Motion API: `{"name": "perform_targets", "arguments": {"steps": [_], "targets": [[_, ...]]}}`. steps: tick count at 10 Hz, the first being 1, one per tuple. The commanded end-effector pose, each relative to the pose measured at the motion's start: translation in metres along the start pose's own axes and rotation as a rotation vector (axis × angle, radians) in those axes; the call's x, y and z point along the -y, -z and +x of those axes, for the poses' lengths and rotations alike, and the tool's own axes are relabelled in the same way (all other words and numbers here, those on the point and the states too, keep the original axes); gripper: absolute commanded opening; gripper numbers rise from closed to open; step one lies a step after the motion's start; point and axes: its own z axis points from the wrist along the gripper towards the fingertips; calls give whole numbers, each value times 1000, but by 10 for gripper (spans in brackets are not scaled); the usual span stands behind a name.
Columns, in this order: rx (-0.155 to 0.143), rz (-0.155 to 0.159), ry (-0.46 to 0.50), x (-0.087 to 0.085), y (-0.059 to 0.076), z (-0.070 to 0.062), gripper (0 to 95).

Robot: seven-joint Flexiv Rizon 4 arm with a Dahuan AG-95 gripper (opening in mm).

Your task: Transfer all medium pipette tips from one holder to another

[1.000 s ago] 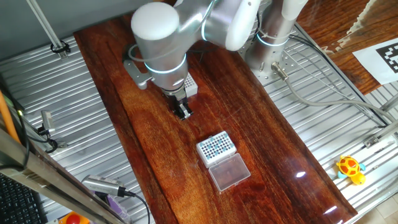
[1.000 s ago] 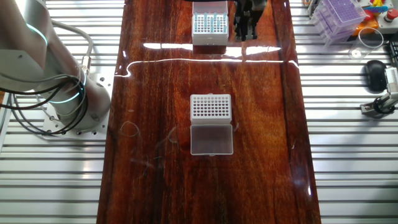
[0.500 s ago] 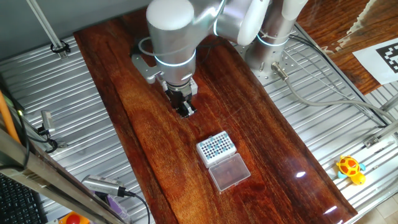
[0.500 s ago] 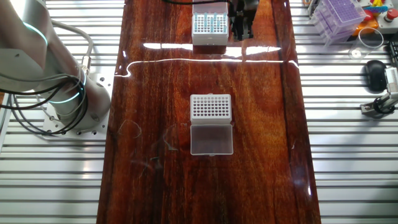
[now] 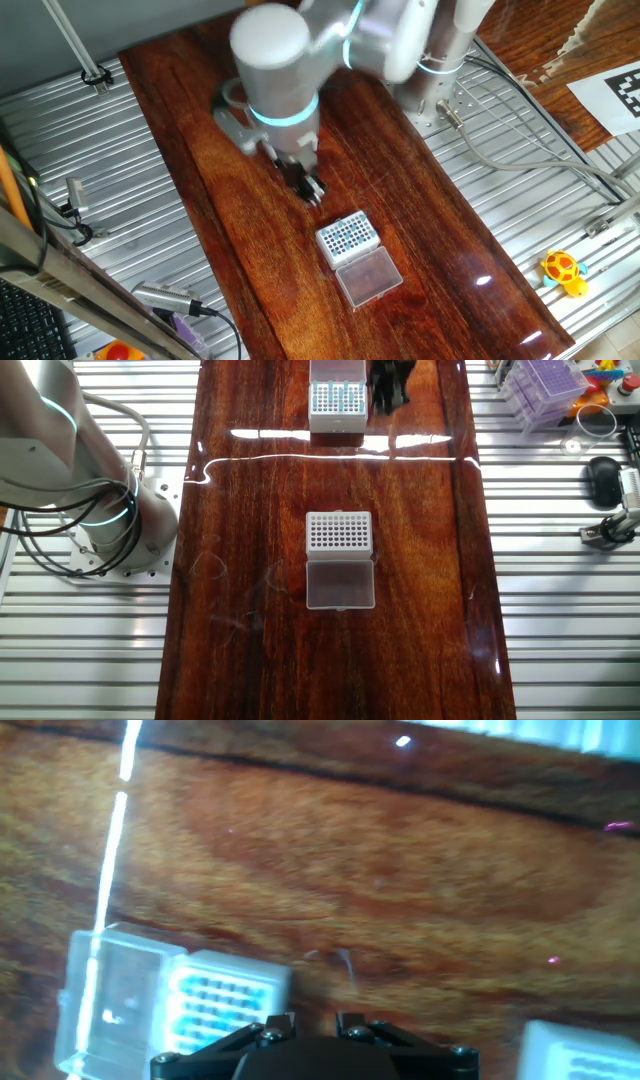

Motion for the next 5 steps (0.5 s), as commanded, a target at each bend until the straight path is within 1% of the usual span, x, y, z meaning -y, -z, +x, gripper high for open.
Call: {"name": "perform_targets", "arguments": {"steps": [1, 2, 5], "targets": [[38, 10, -84, -7, -1, 3, 380], [38, 14, -92, -7, -1, 3, 380], [35, 10, -77, -6, -2, 3, 380]]}}
